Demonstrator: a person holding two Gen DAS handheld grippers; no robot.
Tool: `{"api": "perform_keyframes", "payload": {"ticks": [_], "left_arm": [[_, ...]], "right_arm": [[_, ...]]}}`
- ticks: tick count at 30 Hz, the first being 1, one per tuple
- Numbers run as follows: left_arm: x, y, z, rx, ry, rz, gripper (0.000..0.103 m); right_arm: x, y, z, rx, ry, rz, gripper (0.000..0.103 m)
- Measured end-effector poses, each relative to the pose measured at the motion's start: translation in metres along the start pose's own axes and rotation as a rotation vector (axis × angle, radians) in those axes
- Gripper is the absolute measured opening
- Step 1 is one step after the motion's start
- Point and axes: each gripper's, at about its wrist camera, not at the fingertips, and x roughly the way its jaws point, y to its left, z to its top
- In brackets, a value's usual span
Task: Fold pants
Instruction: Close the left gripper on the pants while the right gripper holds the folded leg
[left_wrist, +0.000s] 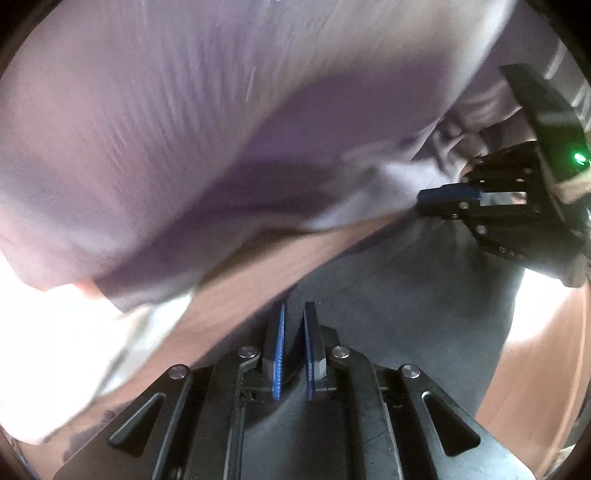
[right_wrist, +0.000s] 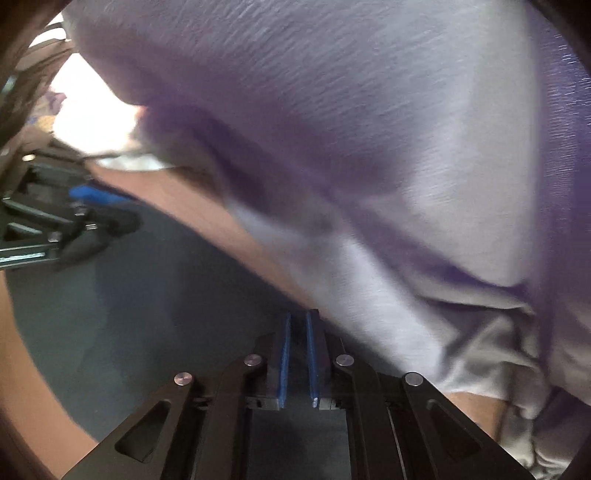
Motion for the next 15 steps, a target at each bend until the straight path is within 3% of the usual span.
{"api": "perform_keyframes", "payload": {"ticks": [6, 7, 9, 11, 15], "left_arm": [[0.008, -0.003, 0.004, 0.024, 0.021, 0.033, 0.011], [0.011, -0.002, 0.005, 0.012, 0.028, 0.028, 0.011], [0.012, 0.003, 0.002, 0.002, 0.035, 0.023, 0.011], [0.015, 0.002, 0.001, 0.012, 0.037, 0.029, 0.011], [0.014, 0.001, 0.001, 0.020, 0.034, 0.030, 0.011]], "right_arm": [[-0.022, -0.016, -0.003, 0.037, -0.069, 0.035, 0.006], [-0.023, -0.018, -0.005, 0.040, -0.074, 0.025, 0.008], [-0.026, -0.018, -0.009, 0.035, -0.067, 0.075, 0.029], [-0.026, -0.017, -0.016, 0.009, -0.046, 0.110, 0.032], [-0.011, -0.015, -0.018, -0.033, 0.004, 0.098, 0.032]]}}
